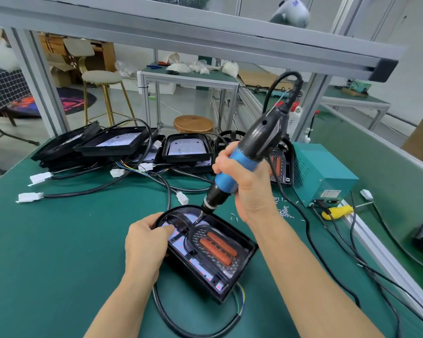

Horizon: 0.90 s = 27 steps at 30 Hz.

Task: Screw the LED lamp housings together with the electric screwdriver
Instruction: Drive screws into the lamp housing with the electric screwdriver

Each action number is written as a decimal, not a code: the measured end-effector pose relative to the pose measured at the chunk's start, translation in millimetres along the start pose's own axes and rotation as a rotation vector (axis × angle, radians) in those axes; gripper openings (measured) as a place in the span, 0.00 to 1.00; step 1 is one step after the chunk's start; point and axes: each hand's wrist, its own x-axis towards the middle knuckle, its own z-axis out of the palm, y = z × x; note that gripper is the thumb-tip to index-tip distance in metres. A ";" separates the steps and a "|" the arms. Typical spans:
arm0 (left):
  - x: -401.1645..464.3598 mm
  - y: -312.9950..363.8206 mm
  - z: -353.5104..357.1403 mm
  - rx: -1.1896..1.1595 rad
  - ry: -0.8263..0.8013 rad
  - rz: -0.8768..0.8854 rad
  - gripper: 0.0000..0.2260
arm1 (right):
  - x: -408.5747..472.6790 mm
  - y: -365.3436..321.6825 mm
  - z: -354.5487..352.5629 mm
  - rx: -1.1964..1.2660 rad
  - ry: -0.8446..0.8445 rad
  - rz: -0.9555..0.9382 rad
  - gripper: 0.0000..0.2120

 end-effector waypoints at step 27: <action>16.0 39.9 -0.9 0.842 0.195 0.449 0.16 | -8.0 -33.6 -93.2 0.264 0.602 -0.133 0.18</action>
